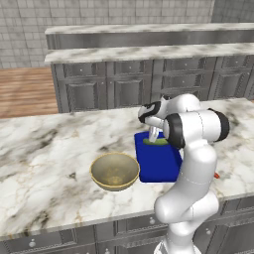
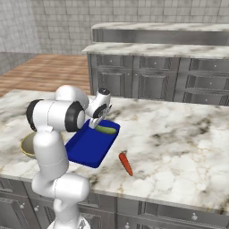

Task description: Place the two vegetables and bowl onto the tray for setting up a vegetable dip station.

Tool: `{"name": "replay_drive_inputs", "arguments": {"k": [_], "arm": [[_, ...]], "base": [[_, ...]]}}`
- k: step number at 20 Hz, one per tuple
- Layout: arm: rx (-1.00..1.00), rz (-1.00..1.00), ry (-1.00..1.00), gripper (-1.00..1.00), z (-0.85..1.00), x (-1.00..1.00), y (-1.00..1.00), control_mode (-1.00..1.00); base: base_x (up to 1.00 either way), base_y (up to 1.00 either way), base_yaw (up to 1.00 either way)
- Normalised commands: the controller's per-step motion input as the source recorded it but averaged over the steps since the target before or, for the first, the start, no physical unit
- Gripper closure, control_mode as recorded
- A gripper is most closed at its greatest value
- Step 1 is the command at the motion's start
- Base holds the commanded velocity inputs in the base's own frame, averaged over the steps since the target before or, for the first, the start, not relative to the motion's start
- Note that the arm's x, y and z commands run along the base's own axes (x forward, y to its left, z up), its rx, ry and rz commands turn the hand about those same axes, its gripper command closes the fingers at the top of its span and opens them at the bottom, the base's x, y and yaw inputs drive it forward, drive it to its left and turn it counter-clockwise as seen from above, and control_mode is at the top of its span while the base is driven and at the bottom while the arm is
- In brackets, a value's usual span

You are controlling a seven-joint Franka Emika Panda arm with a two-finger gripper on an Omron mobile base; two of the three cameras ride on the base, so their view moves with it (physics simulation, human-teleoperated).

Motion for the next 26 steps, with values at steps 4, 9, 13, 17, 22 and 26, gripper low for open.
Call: {"name": "replay_drive_inputs", "arguments": {"k": [4,9,13,17,22,26], "arm": [[0.00,0.00,-0.03,-1.00,0.14,-0.36,0.00,-1.00],[0.00,-0.07,0.00,-1.00,0.36,-0.51,0.00,-1.00],[-0.03,-0.14,0.00,-1.00,0.44,-0.58,0.00,-1.00],[-0.07,-0.15,0.00,-1.00,0.36,-0.51,-0.04,-1.00],[-0.11,-0.16,0.01,-1.00,0.21,-0.37,-0.13,-1.00],[-0.14,-0.16,0.01,-1.00,0.18,-0.16,-0.18,-1.00]], "base": [[0.00,0.00,0.00],[0.00,0.00,0.00],[0.00,0.00,0.00],[0.00,0.00,0.00],[0.00,0.00,0.00],[0.00,0.00,0.00]]}}
